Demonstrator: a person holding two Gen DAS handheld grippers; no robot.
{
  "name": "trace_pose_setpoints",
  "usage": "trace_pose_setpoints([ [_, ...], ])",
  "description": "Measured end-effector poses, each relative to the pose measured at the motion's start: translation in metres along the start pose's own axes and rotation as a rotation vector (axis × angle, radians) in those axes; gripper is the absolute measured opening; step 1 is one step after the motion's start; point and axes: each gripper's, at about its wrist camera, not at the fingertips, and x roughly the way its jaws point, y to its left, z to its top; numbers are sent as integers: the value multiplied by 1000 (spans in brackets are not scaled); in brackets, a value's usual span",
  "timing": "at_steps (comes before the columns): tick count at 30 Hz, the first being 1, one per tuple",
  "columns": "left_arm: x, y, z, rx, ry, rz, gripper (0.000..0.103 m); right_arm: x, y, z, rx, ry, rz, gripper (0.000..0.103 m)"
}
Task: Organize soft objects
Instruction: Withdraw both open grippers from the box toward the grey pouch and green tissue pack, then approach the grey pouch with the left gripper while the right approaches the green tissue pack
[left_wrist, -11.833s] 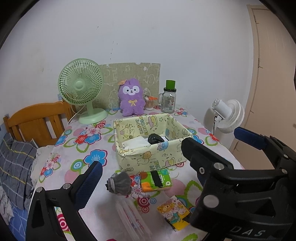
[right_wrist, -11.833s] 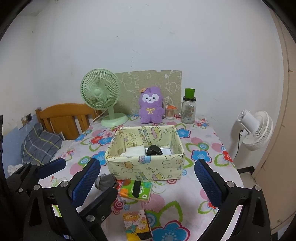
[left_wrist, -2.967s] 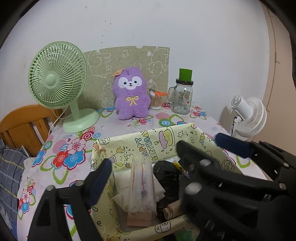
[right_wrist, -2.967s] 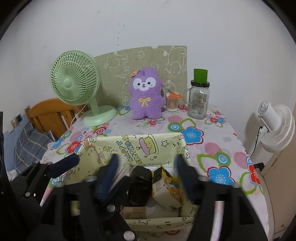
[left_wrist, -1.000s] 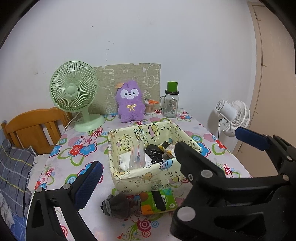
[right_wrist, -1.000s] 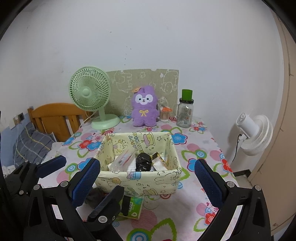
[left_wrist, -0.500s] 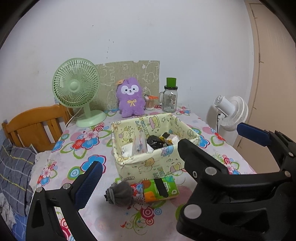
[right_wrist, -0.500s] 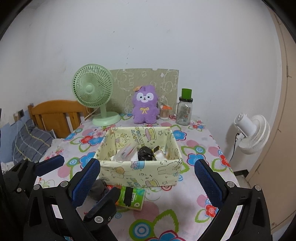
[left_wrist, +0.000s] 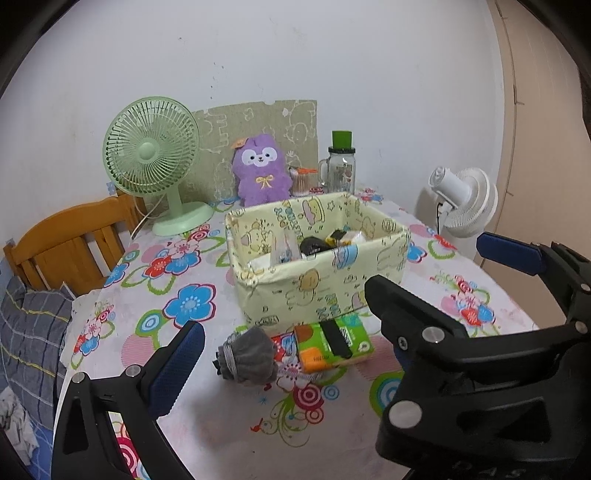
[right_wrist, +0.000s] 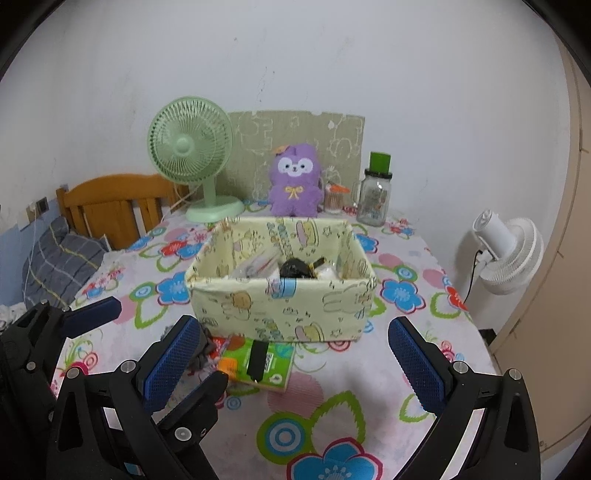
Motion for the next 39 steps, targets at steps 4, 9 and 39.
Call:
trace_pose_setpoints([
  [4,6,2,-7,-20,28,-12,103,7,-1,-8,18,24,14,103],
  [9,14,4,-17,-36,39,-23,103,15,-1,-16,18,37,20,103],
  [39,69,32,-52,-71,200,2,102,81,12,-49,22,190,61,103],
])
